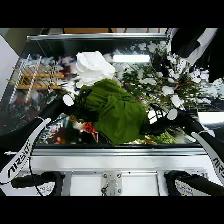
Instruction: Fold the clothes and pants, and hang the long-sleeved shirts on hangers.
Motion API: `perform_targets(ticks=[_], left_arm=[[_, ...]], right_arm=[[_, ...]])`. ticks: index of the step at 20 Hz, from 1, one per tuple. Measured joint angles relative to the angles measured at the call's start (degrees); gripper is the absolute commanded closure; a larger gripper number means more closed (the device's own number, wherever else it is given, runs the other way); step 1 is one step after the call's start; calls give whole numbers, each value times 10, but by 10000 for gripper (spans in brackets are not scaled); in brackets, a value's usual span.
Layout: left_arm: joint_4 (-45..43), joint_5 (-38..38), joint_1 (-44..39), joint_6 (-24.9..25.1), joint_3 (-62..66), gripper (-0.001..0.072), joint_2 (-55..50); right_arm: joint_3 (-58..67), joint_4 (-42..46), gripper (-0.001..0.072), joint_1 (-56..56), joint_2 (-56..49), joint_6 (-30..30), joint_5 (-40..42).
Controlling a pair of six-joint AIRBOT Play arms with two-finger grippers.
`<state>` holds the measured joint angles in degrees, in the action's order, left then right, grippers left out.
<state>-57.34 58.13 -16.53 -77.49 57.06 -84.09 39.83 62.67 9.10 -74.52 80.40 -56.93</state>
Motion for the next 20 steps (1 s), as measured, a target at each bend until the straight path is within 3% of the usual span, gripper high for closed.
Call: perform_targets(ticks=[2, 3, 6, 8, 12, 16, 20], left_arm=[[2, 2, 9, 0, 0, 694, 2], [2, 2, 11, 0, 0, 694, 3], [4, 10, 15, -7, 0, 695, 14], [4, 17, 22, -18, 11, 694, 43], [11, 59, 38, -44, 96, 695, 159], [43, 82, 26, -74, 199, 694, 291], [54, 86, -18, -122, 262, 695, 393]], right_arm=[[0, -8, 521, 26, -12, 0, 13], [-1, -8, 700, 35, -16, 0, 21], [11, 3, 703, 49, -17, 0, 26], [52, 57, 703, 51, 4, 4, 12], [219, 192, 703, 38, 92, 13, -90], [421, 242, 703, 26, 196, 24, -172], [524, 253, 703, 23, 283, 65, -223]])
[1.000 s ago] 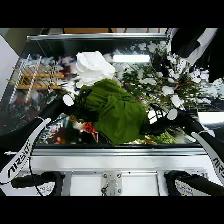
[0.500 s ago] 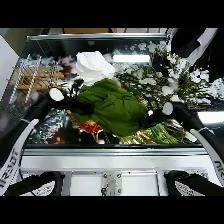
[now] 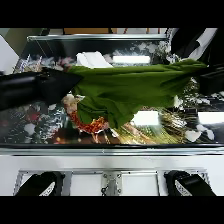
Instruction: Fold the clothes and pants, and hang the long-sleeved shirts on hangers.
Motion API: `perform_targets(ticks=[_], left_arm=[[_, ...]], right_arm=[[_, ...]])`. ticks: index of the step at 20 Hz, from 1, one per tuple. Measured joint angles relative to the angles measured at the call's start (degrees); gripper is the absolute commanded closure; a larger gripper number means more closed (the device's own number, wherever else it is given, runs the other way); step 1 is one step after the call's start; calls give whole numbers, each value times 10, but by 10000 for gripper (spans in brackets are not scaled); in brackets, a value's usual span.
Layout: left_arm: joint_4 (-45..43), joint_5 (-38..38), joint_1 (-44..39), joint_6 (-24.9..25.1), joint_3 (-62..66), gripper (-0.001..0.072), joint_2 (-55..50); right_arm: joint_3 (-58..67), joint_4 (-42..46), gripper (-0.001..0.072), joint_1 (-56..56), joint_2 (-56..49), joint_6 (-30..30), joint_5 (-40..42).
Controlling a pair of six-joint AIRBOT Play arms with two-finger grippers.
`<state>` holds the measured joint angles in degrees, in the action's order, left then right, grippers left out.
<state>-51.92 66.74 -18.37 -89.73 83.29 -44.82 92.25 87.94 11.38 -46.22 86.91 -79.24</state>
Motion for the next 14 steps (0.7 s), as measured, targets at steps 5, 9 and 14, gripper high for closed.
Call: perform_targets(ticks=[5, 9, 14], left_arm=[[-24, 30, -57, -131, -58, 694, 87], [-42, 49, -114, -241, -216, 694, 121], [-48, 0, -150, -251, -345, 694, 51]], right_arm=[[23, -14, 703, -1, 40, 76, -133], [-35, -91, 703, -1, 13, 113, -196], [-108, -137, 703, -1, -103, 92, -139]])
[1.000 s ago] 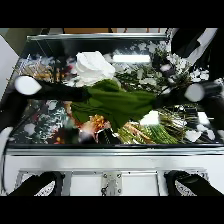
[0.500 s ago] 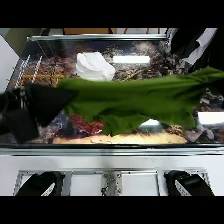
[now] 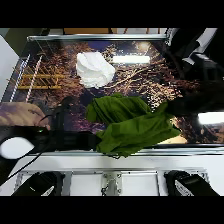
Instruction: Fold the clothes and pants, and hang the long-sleeved shirts on hangers.
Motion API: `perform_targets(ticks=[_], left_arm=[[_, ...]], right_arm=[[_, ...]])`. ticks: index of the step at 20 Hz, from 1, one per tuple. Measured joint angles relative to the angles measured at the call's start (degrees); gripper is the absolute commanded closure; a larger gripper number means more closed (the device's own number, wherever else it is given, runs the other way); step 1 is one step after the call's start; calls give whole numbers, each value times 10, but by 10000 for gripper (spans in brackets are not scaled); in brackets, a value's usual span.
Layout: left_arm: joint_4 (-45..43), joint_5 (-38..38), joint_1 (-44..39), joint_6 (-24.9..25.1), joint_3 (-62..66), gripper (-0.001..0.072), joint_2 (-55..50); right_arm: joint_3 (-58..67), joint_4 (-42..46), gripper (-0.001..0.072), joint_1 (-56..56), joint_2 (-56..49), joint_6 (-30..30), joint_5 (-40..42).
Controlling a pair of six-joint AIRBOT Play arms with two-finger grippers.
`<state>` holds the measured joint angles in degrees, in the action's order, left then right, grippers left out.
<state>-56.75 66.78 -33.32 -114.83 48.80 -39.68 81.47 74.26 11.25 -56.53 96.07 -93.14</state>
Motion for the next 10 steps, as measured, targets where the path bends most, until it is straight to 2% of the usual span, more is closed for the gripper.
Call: perform_targets(ticks=[3, 4, 5, 6, 10], left_arm=[[0, -43, 50, 60, 17, 693, -90], [0, -56, 77, 80, 37, 486, -126], [-1, -67, 104, 97, 61, 138, -161], [-1, -76, 133, 112, 90, 73, -196], [-2, -90, 232, 168, 206, 88, -300]], right_arm=[[-5, -6, 684, -2, -90, -17, 106], [0, -6, 538, -3, -117, -20, 146], [7, -7, 277, -5, -140, -23, 187], [16, -8, 96, -8, -158, -25, 226], [61, -10, 90, -45, -186, -34, 342]])
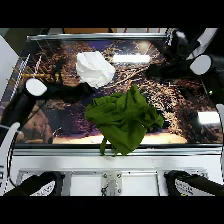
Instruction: Fold the clothes and pants, and hang the long-sleeved shirts on hangers.
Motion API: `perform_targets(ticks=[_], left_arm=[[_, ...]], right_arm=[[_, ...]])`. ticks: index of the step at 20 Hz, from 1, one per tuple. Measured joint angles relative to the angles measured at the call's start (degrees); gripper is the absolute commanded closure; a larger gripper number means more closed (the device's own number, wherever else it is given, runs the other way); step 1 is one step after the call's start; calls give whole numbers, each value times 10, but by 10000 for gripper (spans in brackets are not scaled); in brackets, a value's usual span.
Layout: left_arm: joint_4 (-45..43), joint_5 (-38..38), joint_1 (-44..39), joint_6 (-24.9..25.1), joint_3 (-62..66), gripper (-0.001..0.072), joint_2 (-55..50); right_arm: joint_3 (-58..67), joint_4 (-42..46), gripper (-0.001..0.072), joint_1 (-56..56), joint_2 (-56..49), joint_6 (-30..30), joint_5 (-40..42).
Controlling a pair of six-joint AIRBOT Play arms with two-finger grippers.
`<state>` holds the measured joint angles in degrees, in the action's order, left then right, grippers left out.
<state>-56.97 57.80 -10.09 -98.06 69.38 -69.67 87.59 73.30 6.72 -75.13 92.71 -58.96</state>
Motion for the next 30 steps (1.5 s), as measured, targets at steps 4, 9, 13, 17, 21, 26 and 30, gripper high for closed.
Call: perform_targets(ticks=[4, 9, 13, 17, 21, 26, 30], left_arm=[[-6, 34, 30, 71, 47, 88, -35], [-25, 70, -47, 140, -9, 88, -44], [-79, 47, -132, 157, -71, 88, -47], [-110, 17, -175, 161, -85, 88, -54], [-119, 9, -187, 161, -73, 88, -70], [-125, 6, -192, 167, -80, 88, -79], [-155, 1, -215, 185, -83, 88, -81]], right_arm=[[-6, 2, 91, -49, 32, -73, -18], [-163, 4, 91, -65, 99, -141, -69], [-314, 3, 92, -65, 122, -157, -45], [-396, -30, 242, -65, 112, -162, 18], [-419, -76, 702, -65, 91, -163, 69], [-396, -73, 701, -66, 108, -164, 73], [-354, -52, 702, -66, 136, -163, 39]])
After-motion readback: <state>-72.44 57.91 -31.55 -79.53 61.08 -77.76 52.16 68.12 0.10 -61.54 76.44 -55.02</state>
